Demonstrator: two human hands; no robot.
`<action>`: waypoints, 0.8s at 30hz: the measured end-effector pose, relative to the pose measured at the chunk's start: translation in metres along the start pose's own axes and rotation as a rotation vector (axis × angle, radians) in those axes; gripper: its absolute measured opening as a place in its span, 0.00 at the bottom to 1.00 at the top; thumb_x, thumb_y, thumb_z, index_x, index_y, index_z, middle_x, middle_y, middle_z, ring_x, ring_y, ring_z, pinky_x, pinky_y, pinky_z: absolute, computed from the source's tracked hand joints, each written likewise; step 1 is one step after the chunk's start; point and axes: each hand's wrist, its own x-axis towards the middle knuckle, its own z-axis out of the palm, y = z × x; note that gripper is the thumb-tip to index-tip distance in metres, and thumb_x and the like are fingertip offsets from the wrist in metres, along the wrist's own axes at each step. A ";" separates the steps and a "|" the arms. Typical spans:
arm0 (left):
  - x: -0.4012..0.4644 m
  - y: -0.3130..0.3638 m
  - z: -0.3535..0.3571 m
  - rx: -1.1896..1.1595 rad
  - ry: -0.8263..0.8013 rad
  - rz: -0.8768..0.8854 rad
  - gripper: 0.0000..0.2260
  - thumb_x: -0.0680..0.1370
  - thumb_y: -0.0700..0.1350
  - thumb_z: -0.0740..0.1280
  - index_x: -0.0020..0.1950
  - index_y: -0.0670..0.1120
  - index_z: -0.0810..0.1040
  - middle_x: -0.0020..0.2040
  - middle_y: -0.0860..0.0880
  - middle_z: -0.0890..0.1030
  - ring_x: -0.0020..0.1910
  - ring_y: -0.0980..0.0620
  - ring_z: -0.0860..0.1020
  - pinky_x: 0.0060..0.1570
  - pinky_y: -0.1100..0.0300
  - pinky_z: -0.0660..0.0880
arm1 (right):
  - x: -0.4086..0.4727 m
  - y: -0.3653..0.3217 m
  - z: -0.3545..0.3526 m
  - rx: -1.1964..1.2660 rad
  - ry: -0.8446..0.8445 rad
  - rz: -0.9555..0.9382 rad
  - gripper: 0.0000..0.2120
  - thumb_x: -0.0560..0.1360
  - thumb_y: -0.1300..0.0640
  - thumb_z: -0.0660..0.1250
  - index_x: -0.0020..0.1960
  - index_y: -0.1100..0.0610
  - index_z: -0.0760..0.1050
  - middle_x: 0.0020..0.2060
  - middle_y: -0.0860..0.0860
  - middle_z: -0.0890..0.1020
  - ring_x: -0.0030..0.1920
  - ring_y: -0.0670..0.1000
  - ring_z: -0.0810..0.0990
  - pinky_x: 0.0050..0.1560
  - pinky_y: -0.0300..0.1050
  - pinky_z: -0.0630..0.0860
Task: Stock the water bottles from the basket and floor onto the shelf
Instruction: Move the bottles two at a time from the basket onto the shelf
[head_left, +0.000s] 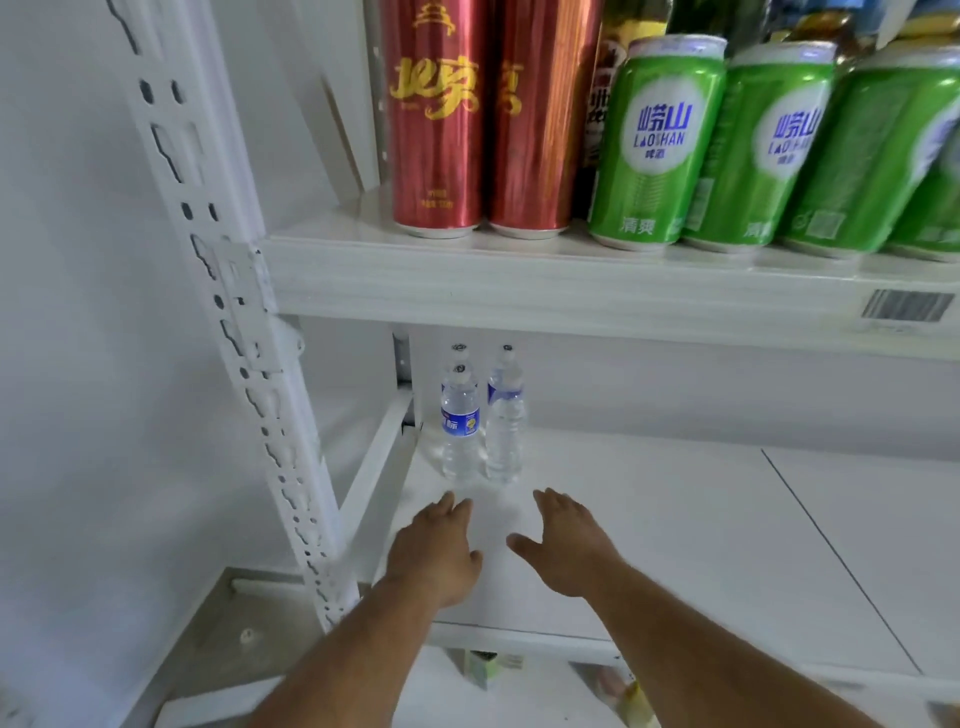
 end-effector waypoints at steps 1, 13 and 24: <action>-0.008 0.001 -0.001 0.032 -0.001 0.003 0.32 0.80 0.56 0.60 0.81 0.52 0.51 0.82 0.50 0.50 0.79 0.48 0.55 0.73 0.49 0.61 | -0.010 0.000 0.002 -0.056 -0.006 -0.026 0.40 0.79 0.36 0.58 0.82 0.55 0.49 0.81 0.52 0.53 0.81 0.54 0.50 0.78 0.49 0.53; -0.113 0.039 0.025 0.112 -0.057 -0.074 0.32 0.79 0.56 0.62 0.80 0.53 0.54 0.81 0.52 0.55 0.77 0.47 0.59 0.73 0.47 0.63 | -0.115 0.027 0.025 -0.232 -0.053 -0.206 0.39 0.79 0.38 0.60 0.81 0.57 0.50 0.81 0.54 0.53 0.81 0.54 0.51 0.78 0.50 0.52; -0.224 0.086 0.128 0.155 -0.235 -0.096 0.33 0.77 0.57 0.64 0.79 0.52 0.57 0.80 0.51 0.60 0.73 0.44 0.67 0.68 0.47 0.70 | -0.232 0.117 0.098 -0.144 -0.199 -0.158 0.39 0.78 0.37 0.61 0.79 0.58 0.55 0.79 0.56 0.60 0.78 0.59 0.59 0.75 0.55 0.61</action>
